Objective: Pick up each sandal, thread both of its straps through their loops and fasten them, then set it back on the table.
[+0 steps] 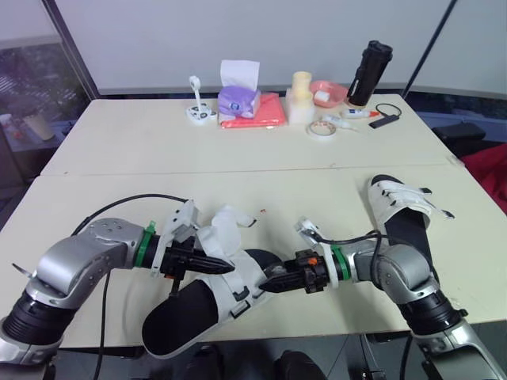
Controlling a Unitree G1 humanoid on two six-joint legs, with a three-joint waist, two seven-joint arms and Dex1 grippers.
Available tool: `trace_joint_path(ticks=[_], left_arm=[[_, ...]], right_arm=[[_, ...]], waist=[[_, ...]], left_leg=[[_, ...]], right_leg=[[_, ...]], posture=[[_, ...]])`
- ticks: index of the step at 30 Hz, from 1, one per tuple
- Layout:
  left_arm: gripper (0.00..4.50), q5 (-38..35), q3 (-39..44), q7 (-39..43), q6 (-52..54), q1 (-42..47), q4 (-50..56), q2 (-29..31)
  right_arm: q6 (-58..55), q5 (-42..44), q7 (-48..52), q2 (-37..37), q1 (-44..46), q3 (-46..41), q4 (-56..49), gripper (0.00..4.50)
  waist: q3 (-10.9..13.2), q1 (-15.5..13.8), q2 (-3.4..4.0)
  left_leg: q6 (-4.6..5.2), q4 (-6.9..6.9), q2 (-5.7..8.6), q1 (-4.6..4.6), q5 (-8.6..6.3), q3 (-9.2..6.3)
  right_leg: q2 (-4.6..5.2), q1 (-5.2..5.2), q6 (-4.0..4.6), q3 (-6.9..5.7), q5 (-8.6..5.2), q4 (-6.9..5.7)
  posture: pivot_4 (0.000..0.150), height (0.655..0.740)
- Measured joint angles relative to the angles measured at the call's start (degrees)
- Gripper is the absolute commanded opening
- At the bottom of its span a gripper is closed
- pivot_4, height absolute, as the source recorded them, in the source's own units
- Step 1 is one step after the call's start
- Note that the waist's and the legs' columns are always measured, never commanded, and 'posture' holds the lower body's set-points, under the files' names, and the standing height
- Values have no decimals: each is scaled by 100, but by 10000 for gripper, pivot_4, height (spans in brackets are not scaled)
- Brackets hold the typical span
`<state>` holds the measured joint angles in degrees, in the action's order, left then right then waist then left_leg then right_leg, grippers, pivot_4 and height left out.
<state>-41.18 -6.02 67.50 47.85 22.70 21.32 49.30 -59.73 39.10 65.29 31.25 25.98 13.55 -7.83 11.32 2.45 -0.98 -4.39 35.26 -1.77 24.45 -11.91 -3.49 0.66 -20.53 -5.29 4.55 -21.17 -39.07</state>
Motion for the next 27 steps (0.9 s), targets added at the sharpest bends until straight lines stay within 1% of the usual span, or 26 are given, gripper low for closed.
trace_joint_path(ticks=[1, 2, 5, 7, 11, 15, 21, 24, 27], left_arm=[[0, 16, 0, 0, -7, 0, -7, -3], [0, 30, 0, 0, -16, 0, -10, -9], [0, 69, 0, -6, -76, -3, -25, -38], [0, 71, 3, -7, -104, -10, -29, -50], [0, 118, 28, -9, -231, 72, -64, -59], [0, 120, 60, -14, -267, 379, -96, -112], [0, 166, 8, 120, -336, 701, -231, -124], [0, 275, -33, 243, -418, 778, -376, -124], [0, 537, -190, 344, -679, 997, -692, -170]], right_arm=[[-59, 23, -24, -60, 0, 6, 0, 1435], [-109, 51, -41, -101, 1, 16, 0, 593], [-131, 52, -146, -127, 1, 28, -1, 593], [-169, 90, -326, -280, 0, -112, 41, 593], [-346, 329, -873, -649, -3, -709, 251, 593], [-525, 631, -1564, -953, -78, -1422, 281, 593], [-637, 857, -2211, -1009, -633, -1920, 7, 593], [-623, 915, -2351, -1027, -761, -1971, -10, 593], [-599, 972, -2544, -1043, -765, -2131, -11, 593]], waist=[[0, 1, 0], [0, 1, 0], [0, 1, 0], [0, 2, 0], [0, -2, 0], [0, -33, 0], [0, -3, 0], [0, 14, 1], [-1, -4, 1]], left_leg=[[0, 0, 0, 0, 0, 0], [0, 0, 0, 0, 0, 0], [0, 0, 0, 0, 0, 0], [0, 0, 0, 0, 0, 0], [-2, 0, 1, 0, 1, 0], [-3, 3, 2, 2, 2, 0], [-3, 0, 2, 0, 2, 1], [-3, 0, 2, -1, 2, 3], [-3, 2, 4, -1, 3, 2]], right_leg=[[0, 0, 0, 0, 0, 0], [0, 0, 0, 0, 0, -1], [0, -1, 0, 0, 0, -1], [-2, -2, 0, 0, 0, -3], [0, -2, 0, 0, 0, -6], [3, -1, 0, -1, 0, -6], [-1, -3, 0, 0, 0, -10], [-4, -4, 0, 2, 0, -13], [-2, -3, 0, 1, 0, -14]], posture=[[1500, 7400], [1500, 7400], [1500, 7400], [1500, 7400], [1500, 7400], [1500, 7400], [1500, 7400], [1500, 7400], [1500, 7400]])
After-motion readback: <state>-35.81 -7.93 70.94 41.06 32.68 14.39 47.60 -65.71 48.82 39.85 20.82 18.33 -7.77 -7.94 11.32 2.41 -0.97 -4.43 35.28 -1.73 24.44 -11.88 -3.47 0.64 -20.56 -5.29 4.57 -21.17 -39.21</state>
